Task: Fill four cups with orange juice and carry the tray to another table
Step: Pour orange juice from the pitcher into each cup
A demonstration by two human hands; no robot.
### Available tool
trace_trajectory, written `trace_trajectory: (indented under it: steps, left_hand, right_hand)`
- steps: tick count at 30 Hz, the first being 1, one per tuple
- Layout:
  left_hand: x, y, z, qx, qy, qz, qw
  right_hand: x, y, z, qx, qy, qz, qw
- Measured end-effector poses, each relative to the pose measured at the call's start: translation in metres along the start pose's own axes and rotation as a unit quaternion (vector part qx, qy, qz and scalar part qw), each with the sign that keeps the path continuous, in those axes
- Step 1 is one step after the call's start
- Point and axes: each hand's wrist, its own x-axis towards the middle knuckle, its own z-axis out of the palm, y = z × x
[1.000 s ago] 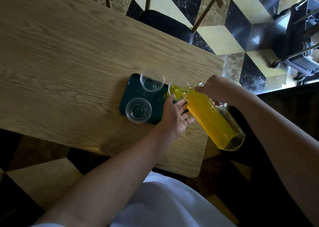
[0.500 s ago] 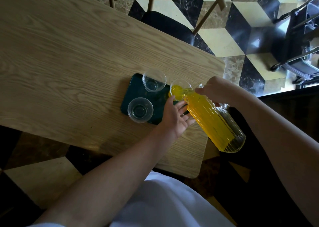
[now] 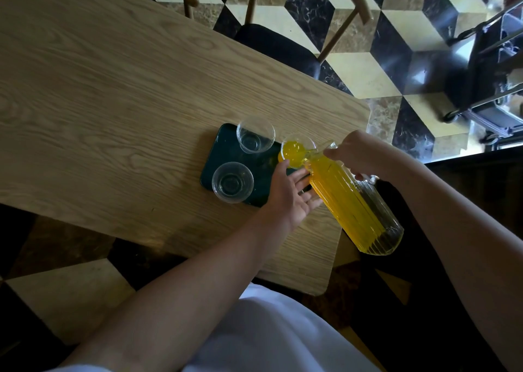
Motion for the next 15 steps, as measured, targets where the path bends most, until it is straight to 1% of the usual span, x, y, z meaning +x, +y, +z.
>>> trace_trajectory:
  steps: [7,11,15]
  left_hand:
    - [-0.005,0.005,0.008,0.048,0.015,0.009,0.999]
    - [-0.008,0.007,0.013,0.083,0.023,0.009,0.996]
    - [-0.012,0.009,0.018,0.096,0.037,0.007,0.995]
  right_hand:
    - [0.000,0.013,0.003,0.013,0.022,-0.015,1.000]
    - [-0.009,0.022,0.001,0.080,0.045,-0.034,0.995]
    - [-0.017,0.024,0.000,0.101,0.045,-0.043,0.993]
